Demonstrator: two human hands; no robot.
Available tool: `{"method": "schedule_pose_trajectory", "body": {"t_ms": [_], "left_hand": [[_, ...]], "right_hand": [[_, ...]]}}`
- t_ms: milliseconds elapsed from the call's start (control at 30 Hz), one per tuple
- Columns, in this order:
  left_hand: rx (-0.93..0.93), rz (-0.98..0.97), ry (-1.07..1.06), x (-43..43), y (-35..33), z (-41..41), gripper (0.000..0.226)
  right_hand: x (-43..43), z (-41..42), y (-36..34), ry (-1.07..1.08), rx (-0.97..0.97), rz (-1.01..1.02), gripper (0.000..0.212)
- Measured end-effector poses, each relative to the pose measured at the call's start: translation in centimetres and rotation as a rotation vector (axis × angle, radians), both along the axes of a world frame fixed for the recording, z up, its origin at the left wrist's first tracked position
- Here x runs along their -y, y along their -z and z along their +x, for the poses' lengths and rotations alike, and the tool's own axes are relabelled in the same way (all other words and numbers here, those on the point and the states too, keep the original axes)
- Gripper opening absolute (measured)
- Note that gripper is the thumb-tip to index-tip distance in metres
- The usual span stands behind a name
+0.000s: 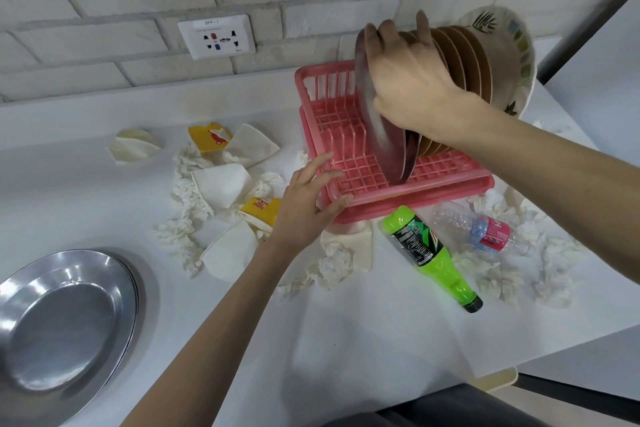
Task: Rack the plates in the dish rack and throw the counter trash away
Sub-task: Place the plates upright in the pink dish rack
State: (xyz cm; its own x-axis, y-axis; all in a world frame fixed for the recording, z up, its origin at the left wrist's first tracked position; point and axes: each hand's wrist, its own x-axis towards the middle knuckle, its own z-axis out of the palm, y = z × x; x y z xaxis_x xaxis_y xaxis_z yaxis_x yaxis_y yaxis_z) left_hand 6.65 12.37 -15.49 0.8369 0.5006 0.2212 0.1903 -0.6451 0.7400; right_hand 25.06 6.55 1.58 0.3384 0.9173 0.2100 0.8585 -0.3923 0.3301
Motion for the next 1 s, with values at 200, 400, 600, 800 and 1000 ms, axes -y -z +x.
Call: {"method": "schedule_pose_trajectory", "body": {"t_ms": [200,400,600,800,1000], "left_hand": [[-0.006,-0.004,-0.004,0.0,0.1,0.0,0.052],[0.006,-0.009,-0.004,-0.1,0.1,0.1,0.051],[0.021,0.036,0.001,-0.3,-0.3,0.2,0.049],[0.057,0.048,0.01,-0.8,-3.2,2.8,0.051],[0.179,-0.003,0.105,-0.8,-9.2,9.5,0.078]], "right_hand": [[0.0,0.2,1.6,-0.008,-0.02,-0.008,0.069],[0.9,1.0,2.0,0.004,-0.044,-0.017,0.072],[1.8,2.3,2.9,-0.074,-0.206,0.127,0.063],[3.0,3.0,3.7,-0.152,-0.434,0.307,0.058],[3.6,3.7,4.6,-0.14,-0.646,0.404,0.058]]}}
